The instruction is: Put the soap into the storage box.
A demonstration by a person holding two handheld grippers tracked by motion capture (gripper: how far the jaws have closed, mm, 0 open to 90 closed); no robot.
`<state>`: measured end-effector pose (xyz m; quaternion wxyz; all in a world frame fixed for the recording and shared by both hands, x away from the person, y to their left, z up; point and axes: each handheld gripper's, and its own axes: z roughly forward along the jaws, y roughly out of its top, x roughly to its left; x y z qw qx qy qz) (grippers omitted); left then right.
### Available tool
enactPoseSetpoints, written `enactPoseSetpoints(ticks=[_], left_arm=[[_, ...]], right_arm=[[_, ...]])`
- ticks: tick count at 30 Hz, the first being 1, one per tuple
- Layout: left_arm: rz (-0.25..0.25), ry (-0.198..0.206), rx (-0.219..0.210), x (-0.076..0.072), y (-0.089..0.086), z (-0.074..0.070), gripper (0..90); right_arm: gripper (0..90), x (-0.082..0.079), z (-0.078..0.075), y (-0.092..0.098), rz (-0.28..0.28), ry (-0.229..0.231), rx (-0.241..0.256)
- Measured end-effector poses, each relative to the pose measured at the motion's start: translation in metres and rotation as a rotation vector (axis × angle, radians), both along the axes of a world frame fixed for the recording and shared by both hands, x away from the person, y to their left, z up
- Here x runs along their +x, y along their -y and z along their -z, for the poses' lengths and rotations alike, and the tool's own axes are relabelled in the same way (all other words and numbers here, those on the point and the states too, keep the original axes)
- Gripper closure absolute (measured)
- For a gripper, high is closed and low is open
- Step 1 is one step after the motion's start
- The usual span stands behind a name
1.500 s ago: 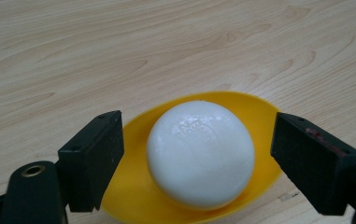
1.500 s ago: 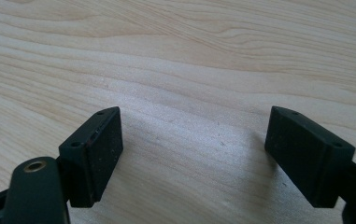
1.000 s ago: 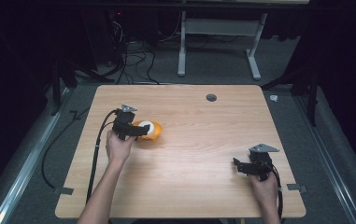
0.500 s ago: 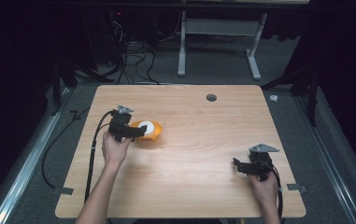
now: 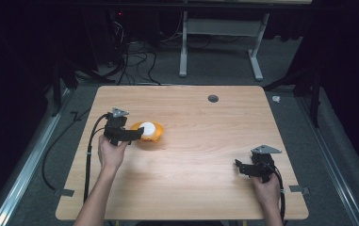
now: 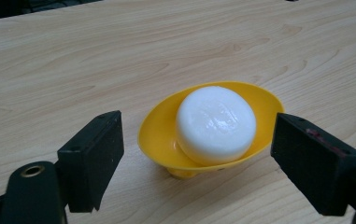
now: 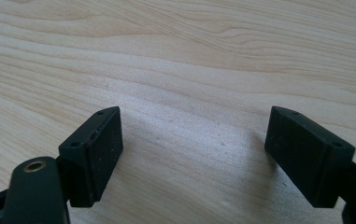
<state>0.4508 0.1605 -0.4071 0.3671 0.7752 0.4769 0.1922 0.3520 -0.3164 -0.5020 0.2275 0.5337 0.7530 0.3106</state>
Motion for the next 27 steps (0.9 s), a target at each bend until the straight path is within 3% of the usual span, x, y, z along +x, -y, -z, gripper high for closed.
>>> enactPoseSetpoints(ticks=[9, 19, 27], left_arm=[[0.01, 0.013, -0.008, -0.012, -0.005, -0.005, 17.9], [-0.023, 0.022, -0.037, -0.025, -0.014, -0.007, 16.7], [-0.016, 0.023, -0.035, -0.031, -0.016, -0.006, 16.7]], right_arm=[[20.2, 0.0, 0.0, 0.0, -0.001, 0.0, -0.002], [20.1, 0.0, 0.0, 0.0, -0.001, 0.0, -0.002], [20.3, 0.0, 0.0, 0.0, -0.001, 0.0, -0.001]])
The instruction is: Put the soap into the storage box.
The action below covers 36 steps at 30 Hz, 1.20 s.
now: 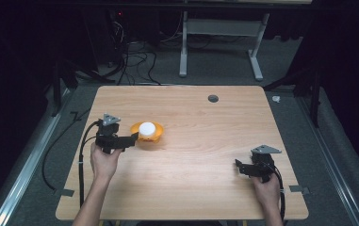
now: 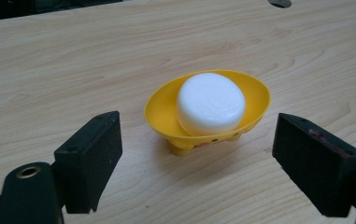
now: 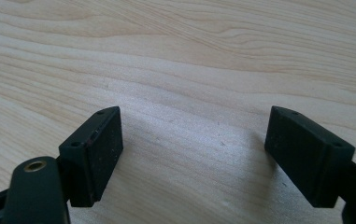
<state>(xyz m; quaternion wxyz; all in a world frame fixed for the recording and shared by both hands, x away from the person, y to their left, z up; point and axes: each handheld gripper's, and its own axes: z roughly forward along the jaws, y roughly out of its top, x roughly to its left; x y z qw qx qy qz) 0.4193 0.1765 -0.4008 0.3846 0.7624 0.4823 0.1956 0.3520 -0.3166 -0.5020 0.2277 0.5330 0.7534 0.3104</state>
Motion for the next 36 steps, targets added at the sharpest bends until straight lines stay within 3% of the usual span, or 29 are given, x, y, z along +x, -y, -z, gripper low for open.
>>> enactPoseSetpoints(ticks=[9, 19, 29, 36], left_arm=[[-0.008, -0.003, -0.017, -0.012, -0.004, 0.007, 16.8], [-0.019, 0.003, -0.005, -0.021, -0.009, 0.017, 17.0], [-0.025, -0.017, -0.026, -0.033, -0.02, 0.029, 17.6], [-0.028, -0.025, -0.009, -0.039, -0.022, 0.035, 17.7]], right_arm=[[20.1, 0.0, 0.0, 0.0, -0.001, 0.0, -0.002], [20.2, 0.0, 0.0, -0.001, -0.002, 0.0, 0.0], [20.6, 0.001, 0.0, -0.001, 0.003, 0.001, -0.001], [20.6, 0.001, 0.0, -0.001, 0.005, 0.001, 0.0]])
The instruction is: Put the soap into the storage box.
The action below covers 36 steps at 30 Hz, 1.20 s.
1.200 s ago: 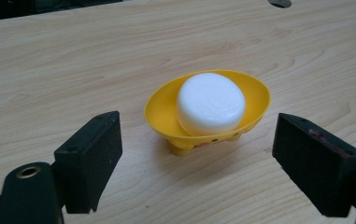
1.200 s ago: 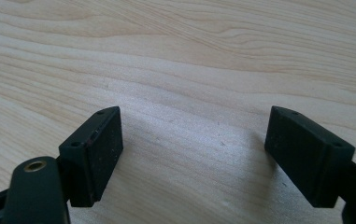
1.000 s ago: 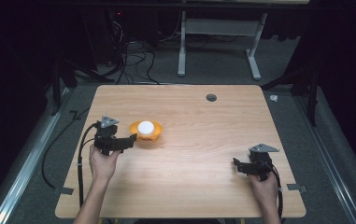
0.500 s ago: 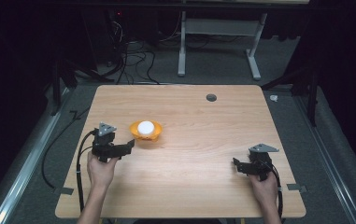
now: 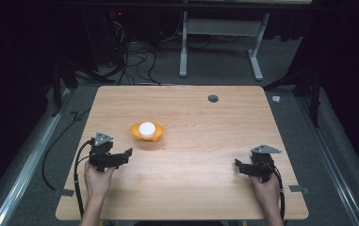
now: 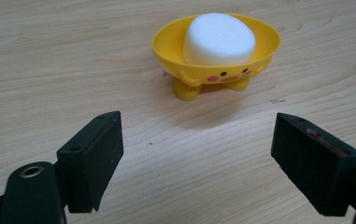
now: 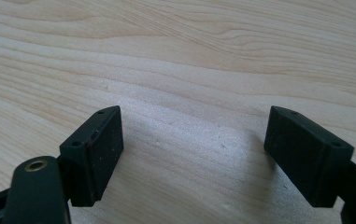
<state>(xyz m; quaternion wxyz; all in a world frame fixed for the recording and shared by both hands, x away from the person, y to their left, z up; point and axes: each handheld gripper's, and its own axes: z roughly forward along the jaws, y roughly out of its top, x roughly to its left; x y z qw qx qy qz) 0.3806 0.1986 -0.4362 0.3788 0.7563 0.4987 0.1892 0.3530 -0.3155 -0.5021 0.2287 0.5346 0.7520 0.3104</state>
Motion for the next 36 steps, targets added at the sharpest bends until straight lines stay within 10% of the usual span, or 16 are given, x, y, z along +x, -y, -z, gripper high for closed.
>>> enactPoseSetpoints(ticks=[18, 24, 36], left_arm=[[-0.035, -0.063, 0.005, -0.009, -0.002, 0.043, 17.9], [-0.073, -0.047, 0.082, -0.011, 0.001, 0.063, 18.5], [-0.088, -0.018, 0.093, -0.013, 0.002, 0.072, 17.4]], right_arm=[[20.7, 0.0, 0.0, 0.0, 0.001, 0.0, 0.0], [20.7, 0.0, 0.0, 0.0, 0.001, 0.0, -0.001], [20.7, 0.0, 0.0, 0.0, -0.001, 0.001, -0.003]])
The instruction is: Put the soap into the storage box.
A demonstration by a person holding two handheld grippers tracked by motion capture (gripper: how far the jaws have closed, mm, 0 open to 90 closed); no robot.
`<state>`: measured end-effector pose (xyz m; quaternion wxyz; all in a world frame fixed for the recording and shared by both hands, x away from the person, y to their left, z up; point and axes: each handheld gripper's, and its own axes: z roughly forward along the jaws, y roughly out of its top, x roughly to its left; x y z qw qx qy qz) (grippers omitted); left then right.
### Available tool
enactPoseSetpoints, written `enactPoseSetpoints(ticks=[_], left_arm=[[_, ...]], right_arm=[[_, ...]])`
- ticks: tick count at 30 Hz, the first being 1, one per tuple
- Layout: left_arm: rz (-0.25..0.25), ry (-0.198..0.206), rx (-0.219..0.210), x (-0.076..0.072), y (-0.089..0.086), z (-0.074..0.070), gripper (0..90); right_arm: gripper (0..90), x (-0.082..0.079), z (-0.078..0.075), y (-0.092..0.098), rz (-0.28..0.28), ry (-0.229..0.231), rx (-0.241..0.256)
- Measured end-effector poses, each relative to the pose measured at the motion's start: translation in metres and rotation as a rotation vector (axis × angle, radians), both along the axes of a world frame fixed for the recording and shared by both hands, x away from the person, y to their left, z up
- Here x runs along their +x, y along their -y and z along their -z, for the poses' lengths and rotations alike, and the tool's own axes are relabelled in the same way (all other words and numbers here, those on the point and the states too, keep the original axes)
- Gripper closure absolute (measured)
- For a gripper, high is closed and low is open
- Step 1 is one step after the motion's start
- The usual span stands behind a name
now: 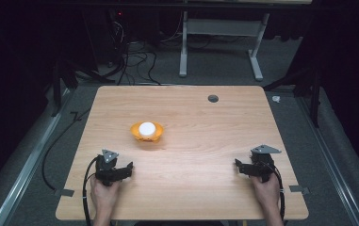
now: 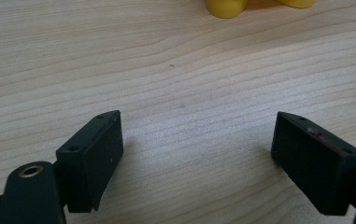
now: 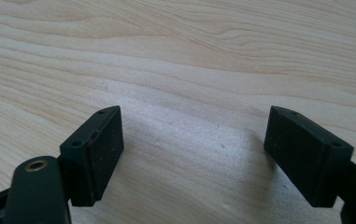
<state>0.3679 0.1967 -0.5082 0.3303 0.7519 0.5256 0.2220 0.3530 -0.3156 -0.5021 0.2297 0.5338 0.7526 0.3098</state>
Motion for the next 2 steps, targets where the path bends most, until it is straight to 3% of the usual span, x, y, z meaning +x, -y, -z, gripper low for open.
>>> enactPoseSetpoints(ticks=[2], left_arm=[[0.0, 0.0, -0.001, 0.0, -0.0001, 0.0, 17.3]], right_arm=[[20.7, 0.0, 0.0, 0.0, -0.001, 0.0, 0.0]])
